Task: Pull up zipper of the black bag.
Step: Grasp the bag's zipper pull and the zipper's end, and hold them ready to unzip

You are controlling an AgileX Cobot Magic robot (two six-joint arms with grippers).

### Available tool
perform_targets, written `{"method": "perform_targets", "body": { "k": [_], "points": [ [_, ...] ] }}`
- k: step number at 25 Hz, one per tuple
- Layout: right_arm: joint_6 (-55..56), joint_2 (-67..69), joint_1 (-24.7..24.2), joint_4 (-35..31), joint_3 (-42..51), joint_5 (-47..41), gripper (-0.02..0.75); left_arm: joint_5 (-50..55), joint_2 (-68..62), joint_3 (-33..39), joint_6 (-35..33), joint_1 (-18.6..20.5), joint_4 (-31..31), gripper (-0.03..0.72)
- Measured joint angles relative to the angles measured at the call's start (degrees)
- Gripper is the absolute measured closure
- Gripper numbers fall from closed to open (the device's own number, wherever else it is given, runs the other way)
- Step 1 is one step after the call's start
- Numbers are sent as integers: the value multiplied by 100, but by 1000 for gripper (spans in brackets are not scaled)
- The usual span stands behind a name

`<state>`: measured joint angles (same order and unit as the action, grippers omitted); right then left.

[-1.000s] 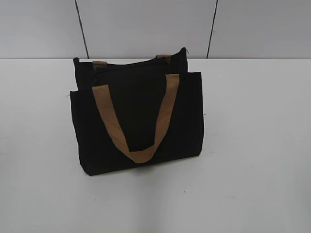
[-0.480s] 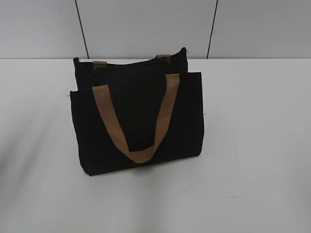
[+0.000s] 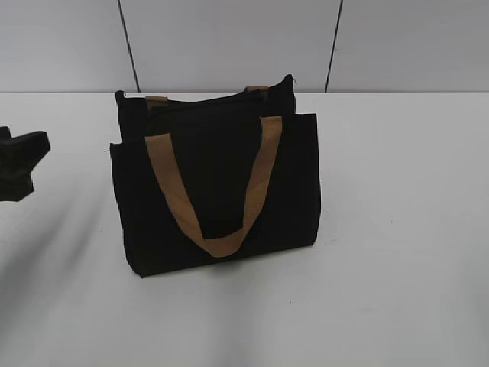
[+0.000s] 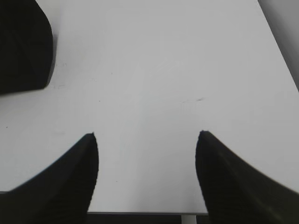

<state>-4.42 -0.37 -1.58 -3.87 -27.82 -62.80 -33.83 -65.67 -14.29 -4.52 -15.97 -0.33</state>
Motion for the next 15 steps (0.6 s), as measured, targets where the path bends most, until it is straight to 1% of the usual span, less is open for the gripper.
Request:
{"method": "perform_targets", "body": {
  "k": [5,7,11,15],
  "points": [
    [0,0,0,0,0,0,231,-395,-859,0,521,-8,162,288],
    [0,0,0,0,0,0,231,-584,-1166,0,655,-8,363,295],
    [0,0,0,0,0,0,231,-848,-1683,0,1012,-13,972,310],
    [0,0,0,0,0,0,231,-1078,-2177,0,1086,-13,1369,328]
  ]
}}
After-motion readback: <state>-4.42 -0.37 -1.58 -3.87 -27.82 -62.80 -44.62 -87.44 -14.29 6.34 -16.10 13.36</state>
